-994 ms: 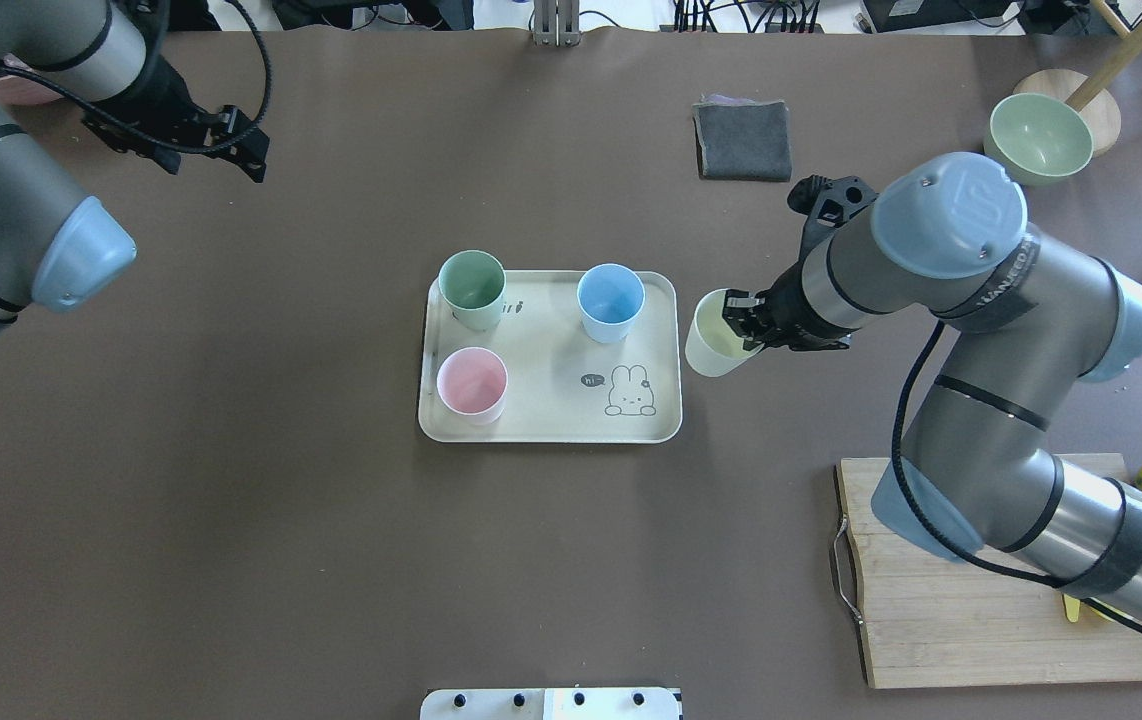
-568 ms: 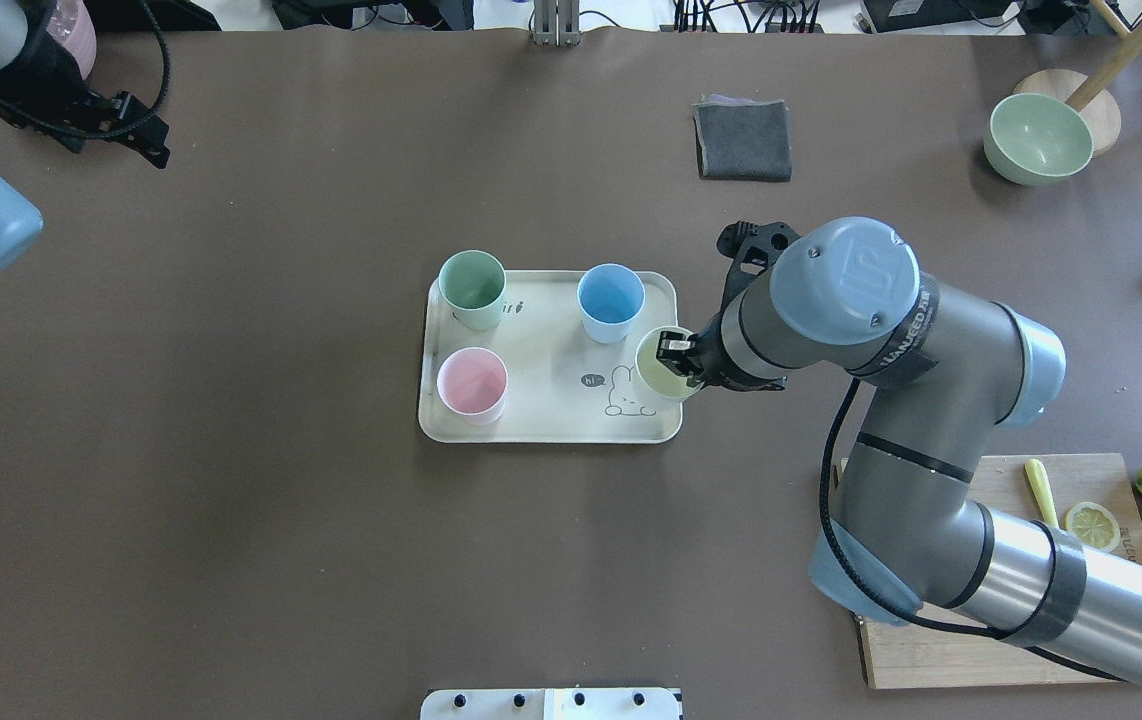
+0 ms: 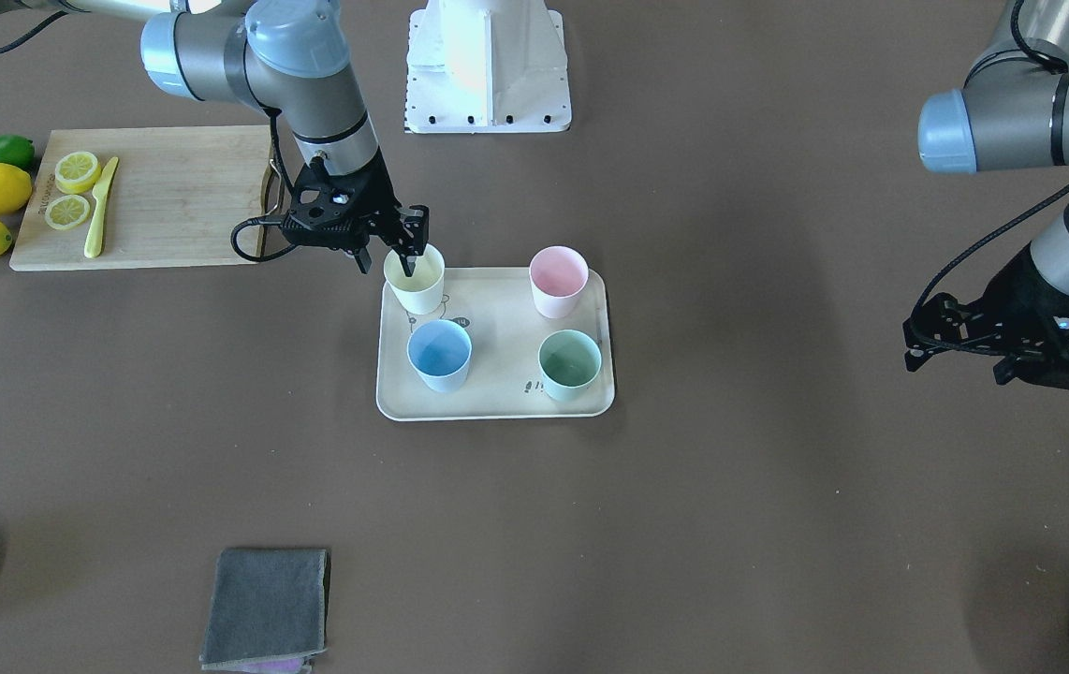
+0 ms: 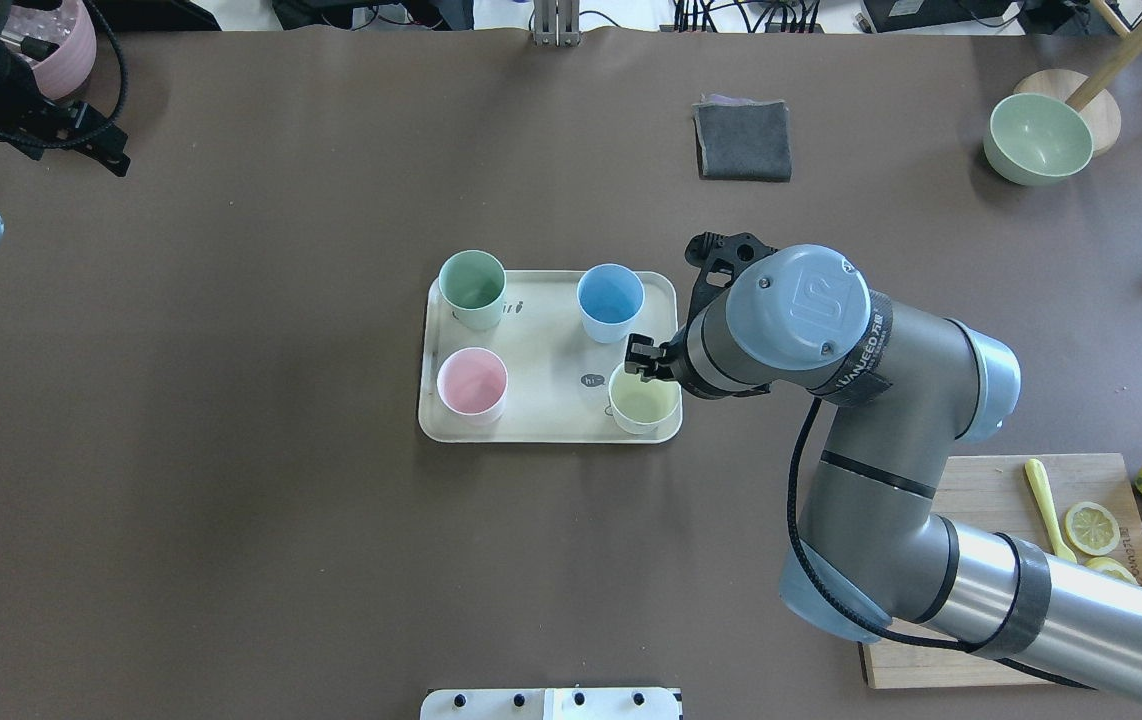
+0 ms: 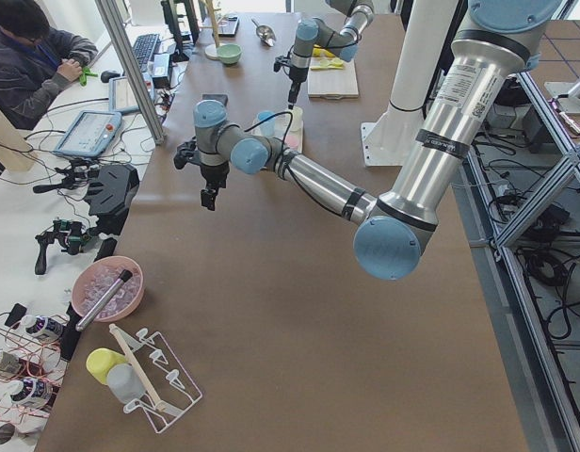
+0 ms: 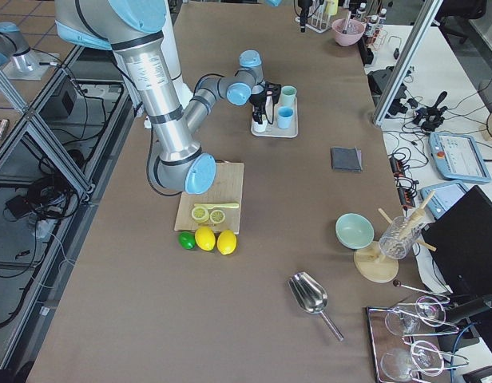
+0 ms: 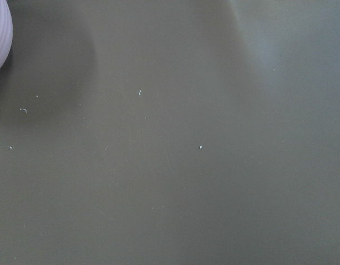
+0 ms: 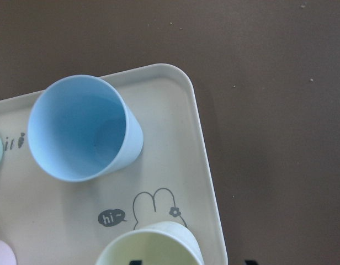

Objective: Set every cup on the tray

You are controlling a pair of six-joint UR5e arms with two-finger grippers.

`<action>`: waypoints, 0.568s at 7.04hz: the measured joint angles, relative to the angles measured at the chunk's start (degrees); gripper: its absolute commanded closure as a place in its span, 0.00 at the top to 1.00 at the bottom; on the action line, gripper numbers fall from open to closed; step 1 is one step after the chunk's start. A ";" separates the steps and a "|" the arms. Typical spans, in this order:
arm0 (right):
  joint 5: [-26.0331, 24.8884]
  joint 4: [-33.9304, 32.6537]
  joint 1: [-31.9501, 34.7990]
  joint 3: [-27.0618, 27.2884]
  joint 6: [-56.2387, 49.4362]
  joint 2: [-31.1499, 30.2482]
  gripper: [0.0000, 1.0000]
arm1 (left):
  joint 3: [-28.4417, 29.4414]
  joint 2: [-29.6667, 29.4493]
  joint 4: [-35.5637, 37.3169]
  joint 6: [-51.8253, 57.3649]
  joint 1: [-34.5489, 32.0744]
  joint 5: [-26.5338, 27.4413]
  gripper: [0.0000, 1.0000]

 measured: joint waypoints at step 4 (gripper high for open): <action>8.73 -2.17 12.14 2.09 -14.16 -4.91 1.00 | 0.26 7.38 0.74 16.71 -12.75 0.09 0.99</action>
